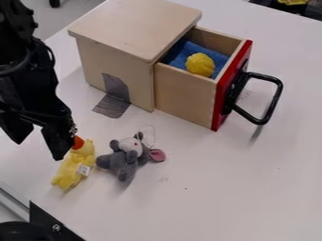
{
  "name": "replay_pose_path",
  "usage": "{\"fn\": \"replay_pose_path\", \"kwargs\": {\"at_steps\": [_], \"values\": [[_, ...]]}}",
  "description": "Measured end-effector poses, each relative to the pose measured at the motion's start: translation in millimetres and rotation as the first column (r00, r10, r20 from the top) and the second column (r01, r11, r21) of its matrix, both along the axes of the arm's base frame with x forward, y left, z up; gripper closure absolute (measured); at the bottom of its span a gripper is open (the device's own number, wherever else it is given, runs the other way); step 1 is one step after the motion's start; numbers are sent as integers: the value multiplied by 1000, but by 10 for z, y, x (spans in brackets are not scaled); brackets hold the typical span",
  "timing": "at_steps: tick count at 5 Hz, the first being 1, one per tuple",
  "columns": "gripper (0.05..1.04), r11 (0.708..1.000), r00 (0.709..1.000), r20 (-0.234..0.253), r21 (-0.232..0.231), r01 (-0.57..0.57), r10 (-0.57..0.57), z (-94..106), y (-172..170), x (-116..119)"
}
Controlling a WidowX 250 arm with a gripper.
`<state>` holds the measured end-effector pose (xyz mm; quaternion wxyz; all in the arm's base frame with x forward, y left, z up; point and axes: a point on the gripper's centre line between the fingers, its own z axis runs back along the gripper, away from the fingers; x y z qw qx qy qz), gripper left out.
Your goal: Put the mouse toy on top of the drawer
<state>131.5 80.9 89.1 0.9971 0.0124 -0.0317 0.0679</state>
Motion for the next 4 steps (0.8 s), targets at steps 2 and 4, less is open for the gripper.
{"fn": "replay_pose_path", "kwargs": {"at_steps": [2, 4], "values": [[85, 996, 1000, -19, -87, 19, -21, -93, -209, 67], [85, 994, 998, -29, -98, 45, -48, -247, -532, 414]]}}
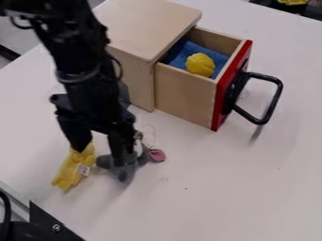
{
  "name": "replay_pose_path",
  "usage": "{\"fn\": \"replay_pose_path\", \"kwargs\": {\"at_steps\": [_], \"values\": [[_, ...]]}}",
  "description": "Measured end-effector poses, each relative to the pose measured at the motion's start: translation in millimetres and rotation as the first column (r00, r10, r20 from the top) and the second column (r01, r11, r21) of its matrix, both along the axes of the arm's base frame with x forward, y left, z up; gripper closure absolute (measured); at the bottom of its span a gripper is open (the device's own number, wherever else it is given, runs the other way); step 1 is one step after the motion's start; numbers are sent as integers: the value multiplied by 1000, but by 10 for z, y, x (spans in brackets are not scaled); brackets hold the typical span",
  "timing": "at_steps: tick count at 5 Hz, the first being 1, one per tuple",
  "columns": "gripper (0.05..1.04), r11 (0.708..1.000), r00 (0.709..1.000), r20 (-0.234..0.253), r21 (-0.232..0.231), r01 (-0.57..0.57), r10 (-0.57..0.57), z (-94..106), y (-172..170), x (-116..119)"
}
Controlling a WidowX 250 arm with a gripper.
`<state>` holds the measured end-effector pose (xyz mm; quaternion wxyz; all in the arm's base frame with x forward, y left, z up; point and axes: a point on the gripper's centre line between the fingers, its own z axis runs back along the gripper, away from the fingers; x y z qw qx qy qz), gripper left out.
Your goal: Put the mouse toy on top of the drawer
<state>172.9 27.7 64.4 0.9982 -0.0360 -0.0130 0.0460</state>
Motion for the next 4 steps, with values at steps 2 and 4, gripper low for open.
{"fn": "replay_pose_path", "kwargs": {"at_steps": [2, 4], "values": [[85, 996, 1000, 8, 94, 4, -4, -182, 30, 184], [85, 993, 1000, -3, 120, -19, 19, -479, 63, 290]]}}
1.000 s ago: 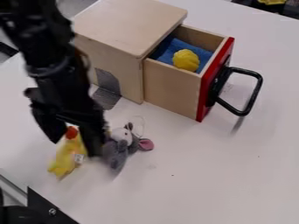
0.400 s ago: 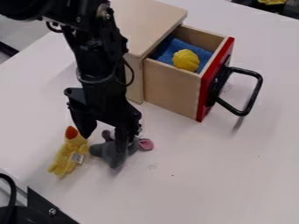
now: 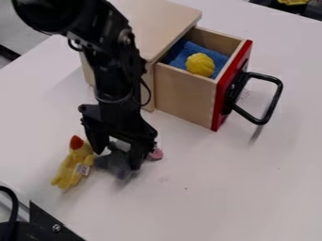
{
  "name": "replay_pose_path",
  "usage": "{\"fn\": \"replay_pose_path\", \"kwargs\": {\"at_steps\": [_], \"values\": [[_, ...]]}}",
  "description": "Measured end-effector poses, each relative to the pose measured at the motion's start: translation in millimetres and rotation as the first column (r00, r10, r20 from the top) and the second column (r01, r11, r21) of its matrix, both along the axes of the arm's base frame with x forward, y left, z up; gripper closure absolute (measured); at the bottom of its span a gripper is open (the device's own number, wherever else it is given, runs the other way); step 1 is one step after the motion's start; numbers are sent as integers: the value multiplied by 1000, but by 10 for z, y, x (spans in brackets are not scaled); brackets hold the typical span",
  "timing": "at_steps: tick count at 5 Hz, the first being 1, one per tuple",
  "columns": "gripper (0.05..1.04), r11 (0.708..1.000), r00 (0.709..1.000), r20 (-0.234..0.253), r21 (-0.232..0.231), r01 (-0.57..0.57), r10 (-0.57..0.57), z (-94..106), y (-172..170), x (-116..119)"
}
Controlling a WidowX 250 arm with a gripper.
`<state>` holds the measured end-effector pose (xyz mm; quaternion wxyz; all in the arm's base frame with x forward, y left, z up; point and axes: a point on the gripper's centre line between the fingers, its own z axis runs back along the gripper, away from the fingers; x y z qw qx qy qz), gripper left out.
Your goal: Put the mouse toy on top of the drawer
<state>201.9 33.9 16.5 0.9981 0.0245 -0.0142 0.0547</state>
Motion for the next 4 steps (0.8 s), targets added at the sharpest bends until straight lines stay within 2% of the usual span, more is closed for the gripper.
{"fn": "replay_pose_path", "kwargs": {"at_steps": [1, 2, 3, 4], "values": [[115, 1000, 1000, -12, -12, -15, 15, -103, -16, 9], [362, 999, 1000, -8, -26, -21, 21, -132, -29, 22], [497, 999, 1000, -18, -49, -12, 11, -53, -76, -21], [513, 995, 1000, 19, -99, 14, -13, 382, -143, 23]]}}
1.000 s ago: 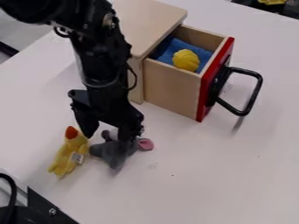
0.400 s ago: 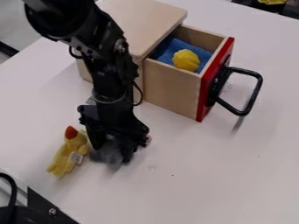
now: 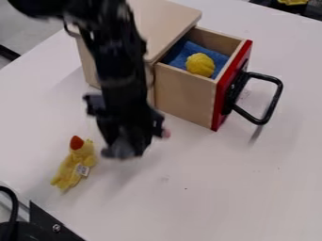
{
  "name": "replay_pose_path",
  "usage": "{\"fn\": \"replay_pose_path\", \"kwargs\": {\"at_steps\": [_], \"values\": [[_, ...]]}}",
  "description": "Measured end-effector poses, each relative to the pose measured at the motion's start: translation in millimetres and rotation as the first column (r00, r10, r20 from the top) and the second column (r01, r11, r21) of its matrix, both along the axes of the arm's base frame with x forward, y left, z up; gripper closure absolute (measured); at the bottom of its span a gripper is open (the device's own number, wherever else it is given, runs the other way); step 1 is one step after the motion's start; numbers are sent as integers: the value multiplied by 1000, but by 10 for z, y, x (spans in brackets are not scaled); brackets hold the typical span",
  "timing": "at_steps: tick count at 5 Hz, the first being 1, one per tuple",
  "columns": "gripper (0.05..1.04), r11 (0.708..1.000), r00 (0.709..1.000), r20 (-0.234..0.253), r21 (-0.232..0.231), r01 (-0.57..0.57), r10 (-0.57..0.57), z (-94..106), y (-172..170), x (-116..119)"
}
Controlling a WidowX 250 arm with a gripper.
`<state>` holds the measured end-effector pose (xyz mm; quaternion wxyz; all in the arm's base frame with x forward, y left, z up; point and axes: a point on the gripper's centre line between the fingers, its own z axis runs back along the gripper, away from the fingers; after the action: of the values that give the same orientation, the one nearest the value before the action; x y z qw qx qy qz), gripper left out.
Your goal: Put the mouse toy on top of the drawer
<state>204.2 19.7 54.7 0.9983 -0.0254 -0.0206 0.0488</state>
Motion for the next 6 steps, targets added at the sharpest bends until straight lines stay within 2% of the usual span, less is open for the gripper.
{"fn": "replay_pose_path", "kwargs": {"at_steps": [1, 2, 3, 4, 5, 6], "values": [[514, 999, 1000, 14, -46, -18, 18, 449, -4, 212], [514, 997, 996, 72, -63, -48, 52, 954, 150, 563], [514, 996, 994, 80, -46, -73, 76, 1005, 353, 893], [513, 997, 993, 89, -1, -77, 77, 918, 513, 1179], [514, 996, 994, 80, 32, -82, 79, 793, 656, 1351], [460, 994, 995, 41, 63, -94, 91, 646, 817, 1411]]}}
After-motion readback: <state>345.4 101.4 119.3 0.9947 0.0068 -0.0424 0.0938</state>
